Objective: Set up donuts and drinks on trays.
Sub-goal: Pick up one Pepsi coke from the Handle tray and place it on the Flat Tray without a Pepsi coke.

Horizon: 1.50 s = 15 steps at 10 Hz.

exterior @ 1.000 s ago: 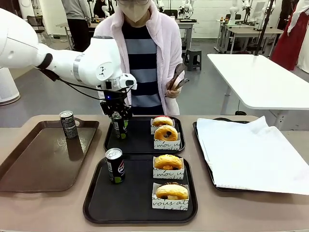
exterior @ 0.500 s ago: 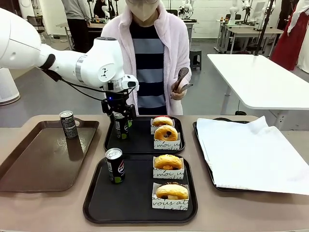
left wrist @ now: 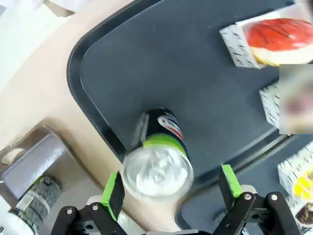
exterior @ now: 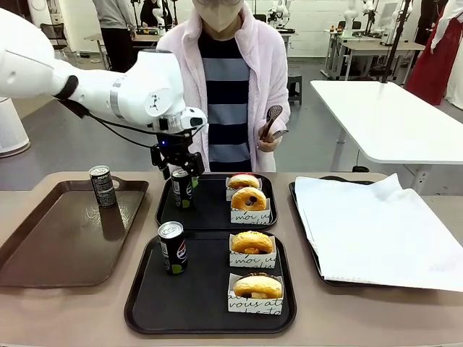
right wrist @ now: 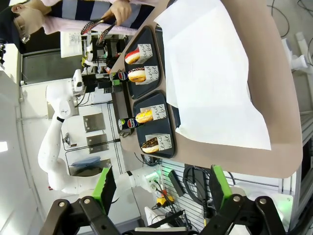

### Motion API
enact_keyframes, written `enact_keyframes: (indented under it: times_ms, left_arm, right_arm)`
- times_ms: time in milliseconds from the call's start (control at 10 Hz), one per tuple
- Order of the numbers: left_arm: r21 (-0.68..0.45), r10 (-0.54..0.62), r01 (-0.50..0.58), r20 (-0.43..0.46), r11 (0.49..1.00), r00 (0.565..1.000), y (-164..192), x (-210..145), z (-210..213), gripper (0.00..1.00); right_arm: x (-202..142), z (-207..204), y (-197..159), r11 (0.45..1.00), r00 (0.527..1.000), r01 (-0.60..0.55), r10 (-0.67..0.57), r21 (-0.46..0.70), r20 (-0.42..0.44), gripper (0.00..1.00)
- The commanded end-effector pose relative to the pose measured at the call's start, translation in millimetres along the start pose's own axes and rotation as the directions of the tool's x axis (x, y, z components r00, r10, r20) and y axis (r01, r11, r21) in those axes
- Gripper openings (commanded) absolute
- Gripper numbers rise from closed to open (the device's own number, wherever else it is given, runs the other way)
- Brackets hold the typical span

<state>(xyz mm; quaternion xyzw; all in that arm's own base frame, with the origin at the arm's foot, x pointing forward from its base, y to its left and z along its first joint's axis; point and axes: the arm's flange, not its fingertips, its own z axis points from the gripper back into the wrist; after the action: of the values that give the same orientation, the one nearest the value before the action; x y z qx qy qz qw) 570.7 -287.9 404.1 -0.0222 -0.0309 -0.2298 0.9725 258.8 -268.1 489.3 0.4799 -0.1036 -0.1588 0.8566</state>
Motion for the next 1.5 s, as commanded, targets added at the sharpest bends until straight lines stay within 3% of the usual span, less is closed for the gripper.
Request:
enact_keyframes:
  times_ms: [0, 300, 600, 700, 1000, 1200, 1400]
  left_arm:
    - [-0.054, -0.064, 0.065, 0.011, 0.996, 0.998, -3, -52, 55, 1.00]
    - [0.028, -0.066, 0.067, -0.039, 0.997, 0.997, 5, -111, 75, 1.00]
    - [0.013, -0.023, 0.024, -0.046, 1.000, 0.999, 31, -158, 69, 1.00]
    - [0.025, -0.041, 0.043, -0.059, 0.999, 0.997, 15, -130, 79, 1.00]
    - [0.030, -0.030, 0.032, -0.069, 0.999, 0.997, 24, -145, 74, 1.00]
    - [0.027, 0.172, -0.171, -0.081, 0.985, 0.982, 106, -177, 108, 1.00]
    - [0.049, 0.289, -0.286, -0.067, 0.957, 0.955, 161, -200, 125, 1.00]
  right_arm:
    - [1, 1, 1, 1.000, 1.000, -0.004, 0.004, 0.019, 0.006, 1.00]
    - [1, 1, 1, 1.000, 1.000, -0.004, 0.004, 0.019, 0.006, 1.00]
    - [1, 1, 1, 1.000, 1.000, -0.004, 0.004, 0.019, 0.006, 1.00]
    - [1, 1, 1, 1.000, 1.000, -0.004, 0.004, 0.019, 0.006, 1.00]
    - [1, 1, 1, 1.000, 1.000, -0.004, 0.004, 0.019, 0.006, 1.00]
    - [1, 1, 1, 1.000, 1.000, -0.004, 0.004, 0.019, 0.006, 1.00]
    - [1, 1, 1, 1.000, 1.000, -0.004, 0.004, 0.019, 0.006, 1.00]
